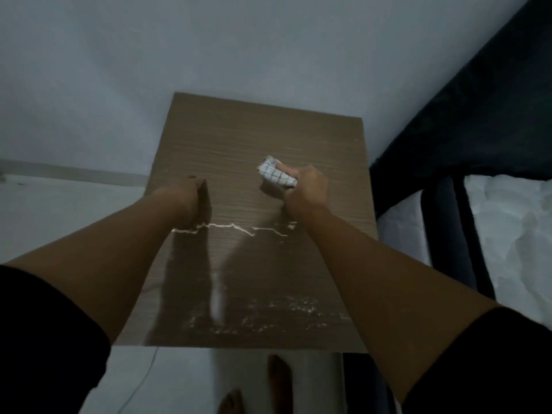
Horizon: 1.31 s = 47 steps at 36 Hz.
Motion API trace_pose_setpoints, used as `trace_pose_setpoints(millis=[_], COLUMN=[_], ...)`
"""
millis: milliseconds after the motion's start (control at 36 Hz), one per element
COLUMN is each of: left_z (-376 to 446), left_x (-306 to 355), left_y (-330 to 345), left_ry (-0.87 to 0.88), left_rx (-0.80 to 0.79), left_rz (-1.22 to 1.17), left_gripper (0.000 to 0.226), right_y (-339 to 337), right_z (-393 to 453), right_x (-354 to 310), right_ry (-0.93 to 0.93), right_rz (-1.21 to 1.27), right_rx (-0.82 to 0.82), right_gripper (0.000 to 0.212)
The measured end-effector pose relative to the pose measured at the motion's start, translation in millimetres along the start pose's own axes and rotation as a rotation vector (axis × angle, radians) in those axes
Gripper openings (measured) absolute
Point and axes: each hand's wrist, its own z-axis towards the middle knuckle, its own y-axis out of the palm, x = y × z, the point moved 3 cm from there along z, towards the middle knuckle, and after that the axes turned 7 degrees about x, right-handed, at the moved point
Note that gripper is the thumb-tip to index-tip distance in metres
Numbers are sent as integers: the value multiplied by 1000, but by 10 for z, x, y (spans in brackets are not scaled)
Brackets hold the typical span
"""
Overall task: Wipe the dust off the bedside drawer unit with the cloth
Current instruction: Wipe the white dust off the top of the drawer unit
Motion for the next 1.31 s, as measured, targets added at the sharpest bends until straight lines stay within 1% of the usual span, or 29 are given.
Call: trace_pose_setpoints(millis=[111,194,278,333,389,444,472,583,639,722,861,917,972,1056,1111,1194,1306], left_z=[122,214,285,346,382,422,436,446,433,411,305,269,219,130,29,-167,-452], left_x=[-426,-683,-794,-879,-947,-1003,-1007,-1019,-1052,-1138,-1224,-1261,-1301,-1320,-1313,-1283,-1253], left_y=[7,18,12,-12,-27,-47,-48,-99,-120,-119,-126,-115,-88,-76,-57,-10,130], left_ry=[-9,-31,-34,-58,-108,-129,-118,-80,-97,-129,-97,-116,-155,-171,-117,-50,36], left_rx=[39,67,97,102,98,91,85,120,131,123,127,110,73,33,28,55,47], left_rz=[-26,-82,-171,-246,-304,-335,-346,-391,-445,-532,-550,-579,-665,-730,-702,-565,-354], left_gripper=[65,68,72,71,70,70,69,58,53,51,41,40,45,49,46,42,47], right_y=[383,726,897,1067,1242,1373,1413,1579,1629,1688,1679,1671,1628,1637,1625,1596,1593], right_z=[55,210,362,486,589,677,699,705,675,568,280,107,-102,-396,-635,-1046,-1500], right_x=[-302,-478,-610,-710,-766,-831,-861,-1059,-1140,-1230,-1298,-1295,-1300,-1278,-1263,-1245,-1195], right_ry=[-92,-144,-173,-182,-139,-98,-107,-233,-272,-373,-476,-473,-468,-452,-416,-435,-458], right_rz=[-14,-75,-72,-93,-105,-92,-99,-147,-174,-219,-259,-260,-229,-177,-129,-124,-94], right_rx=[-2,-51,-63,-101,-124,-89,-72,-90,-96,-178,-253,-267,-266,-335,-363,-350,-320], right_gripper=[47,54,56,54,50,38,34,33,30,42,44,43,42,43,42,41,48])
